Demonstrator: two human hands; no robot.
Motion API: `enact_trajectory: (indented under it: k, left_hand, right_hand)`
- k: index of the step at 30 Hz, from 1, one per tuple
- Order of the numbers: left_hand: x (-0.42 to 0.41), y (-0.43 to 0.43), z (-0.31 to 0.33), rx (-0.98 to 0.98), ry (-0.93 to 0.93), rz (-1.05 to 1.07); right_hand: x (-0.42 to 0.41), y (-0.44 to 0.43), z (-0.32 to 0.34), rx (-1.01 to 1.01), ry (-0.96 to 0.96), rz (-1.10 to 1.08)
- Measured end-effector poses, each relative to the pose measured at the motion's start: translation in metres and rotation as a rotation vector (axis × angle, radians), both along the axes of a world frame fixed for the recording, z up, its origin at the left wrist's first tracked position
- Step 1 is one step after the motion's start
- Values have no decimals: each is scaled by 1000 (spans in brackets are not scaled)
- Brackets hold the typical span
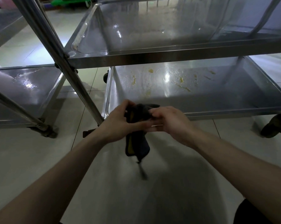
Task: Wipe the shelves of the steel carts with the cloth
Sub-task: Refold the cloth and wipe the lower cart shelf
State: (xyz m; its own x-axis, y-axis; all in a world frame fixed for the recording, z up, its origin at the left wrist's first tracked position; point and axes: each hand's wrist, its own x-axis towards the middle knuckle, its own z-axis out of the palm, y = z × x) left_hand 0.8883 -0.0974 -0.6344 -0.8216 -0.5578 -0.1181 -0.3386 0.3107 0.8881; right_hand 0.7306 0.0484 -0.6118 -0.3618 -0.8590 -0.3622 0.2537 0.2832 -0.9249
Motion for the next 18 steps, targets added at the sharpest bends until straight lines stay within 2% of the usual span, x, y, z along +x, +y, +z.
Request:
enact_trajectory:
  k: [3,4,6,7,8,11,13,16,18]
  left_hand:
    - [5,-9,-2,-226,19,125]
    - [5,-11,-1,-256,28,150]
    - [6,-13,0,-185,39,112]
    - [6,-14,0,-130,51,72]
    - [6,-15,0,-81,71,36]
    - [7,-22,-7,76,103,-35]
    - [10,-25,-20,105,-58,-87]
    - [16,-28,-46,-107,-435,-246]
    - [18,-35,-52,-94,-486,-239]
  right_hand:
    - [0,3,1,-54,116,207]
    - [-2,3,1,-72,285,212]
    - [-10,2,-1,-44,823,130]
    - [-13,0,0,-16,1020,125]
    - [-16,-1,2,5,1107,169]
    - [-17,-11,-2,-13,958,238]
    - [-14,-15,-8,-51,950,218]
    - [-14,-11,-13,-40,1010,315]
    - [-24,-7,-18,39,1032,380]
